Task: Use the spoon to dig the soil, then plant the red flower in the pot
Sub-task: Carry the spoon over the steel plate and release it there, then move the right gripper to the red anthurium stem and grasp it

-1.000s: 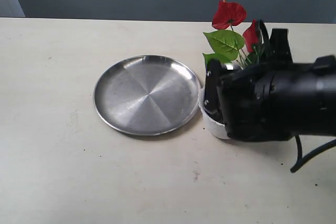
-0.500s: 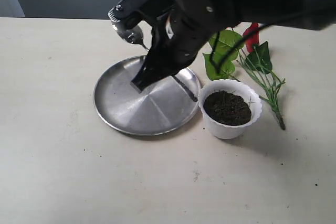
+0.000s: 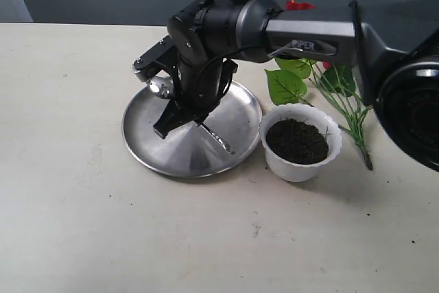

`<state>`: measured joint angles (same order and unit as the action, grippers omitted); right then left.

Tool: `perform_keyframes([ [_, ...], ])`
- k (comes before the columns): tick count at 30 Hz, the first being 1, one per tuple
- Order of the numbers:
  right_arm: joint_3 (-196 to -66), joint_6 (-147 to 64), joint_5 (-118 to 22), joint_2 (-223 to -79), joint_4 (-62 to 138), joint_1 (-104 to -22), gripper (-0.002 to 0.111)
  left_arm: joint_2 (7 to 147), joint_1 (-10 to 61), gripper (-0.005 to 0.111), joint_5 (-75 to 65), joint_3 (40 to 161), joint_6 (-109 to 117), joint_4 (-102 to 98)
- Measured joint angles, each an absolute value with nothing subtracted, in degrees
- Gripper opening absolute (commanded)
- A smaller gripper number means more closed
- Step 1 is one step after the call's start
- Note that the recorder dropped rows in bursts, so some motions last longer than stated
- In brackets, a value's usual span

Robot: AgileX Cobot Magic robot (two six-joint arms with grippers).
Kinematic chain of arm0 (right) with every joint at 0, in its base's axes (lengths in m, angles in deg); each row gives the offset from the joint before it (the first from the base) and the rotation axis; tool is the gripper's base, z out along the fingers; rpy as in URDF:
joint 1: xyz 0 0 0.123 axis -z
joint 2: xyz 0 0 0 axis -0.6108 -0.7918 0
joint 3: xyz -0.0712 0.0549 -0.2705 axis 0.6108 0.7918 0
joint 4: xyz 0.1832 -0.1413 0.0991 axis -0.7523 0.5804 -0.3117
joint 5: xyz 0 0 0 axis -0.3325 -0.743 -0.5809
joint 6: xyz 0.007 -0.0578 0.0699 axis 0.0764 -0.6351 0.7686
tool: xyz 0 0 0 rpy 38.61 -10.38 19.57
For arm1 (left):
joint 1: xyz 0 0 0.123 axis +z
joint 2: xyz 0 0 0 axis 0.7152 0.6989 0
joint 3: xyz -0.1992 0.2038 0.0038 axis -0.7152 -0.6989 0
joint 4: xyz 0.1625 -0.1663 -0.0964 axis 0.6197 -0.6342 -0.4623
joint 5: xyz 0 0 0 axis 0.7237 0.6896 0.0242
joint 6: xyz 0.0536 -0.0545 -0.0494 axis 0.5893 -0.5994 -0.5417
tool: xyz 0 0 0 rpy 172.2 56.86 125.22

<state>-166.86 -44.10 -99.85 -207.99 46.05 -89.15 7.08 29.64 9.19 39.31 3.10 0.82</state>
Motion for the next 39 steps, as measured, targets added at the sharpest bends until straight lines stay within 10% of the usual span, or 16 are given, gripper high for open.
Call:
perform_keyframes([
  [12,-168.09,-43.96,-99.21,-211.28,44.74,-87.36,0.001,7.08,29.64,0.000,9.19,39.31,3.10,0.82],
  [21,-168.09,-43.96,-97.71,-211.38,42.93,-87.27,0.033,7.08,29.64,0.000,9.19,39.31,3.10,0.82],
  [39,-167.86,-37.79,-106.06,-194.75,48.91,-85.96,0.033,7.08,29.64,0.000,9.19,39.31,3.10,0.82],
])
